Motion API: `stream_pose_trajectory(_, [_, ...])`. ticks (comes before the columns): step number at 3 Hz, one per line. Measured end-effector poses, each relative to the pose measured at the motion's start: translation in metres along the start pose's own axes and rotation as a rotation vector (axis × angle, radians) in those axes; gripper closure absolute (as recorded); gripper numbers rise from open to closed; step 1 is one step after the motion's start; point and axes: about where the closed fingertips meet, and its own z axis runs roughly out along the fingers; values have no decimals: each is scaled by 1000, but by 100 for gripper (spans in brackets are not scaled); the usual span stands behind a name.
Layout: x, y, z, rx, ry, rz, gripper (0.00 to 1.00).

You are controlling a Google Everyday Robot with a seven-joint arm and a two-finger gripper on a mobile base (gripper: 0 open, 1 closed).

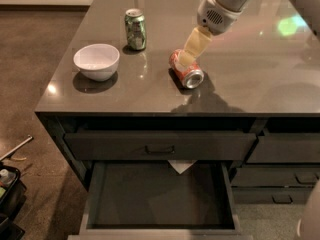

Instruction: Place coke can into middle drawer

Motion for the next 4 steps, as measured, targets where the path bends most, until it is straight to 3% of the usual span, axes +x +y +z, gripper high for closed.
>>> stream_pose_trajectory(1, [-12,0,36,-72,-22,18,0])
stream_pose_trajectory(3, [-12,2,94,-156,-3,69,0])
stream_pose_trajectory(4, [-11,2,95,-156,-3,69,19])
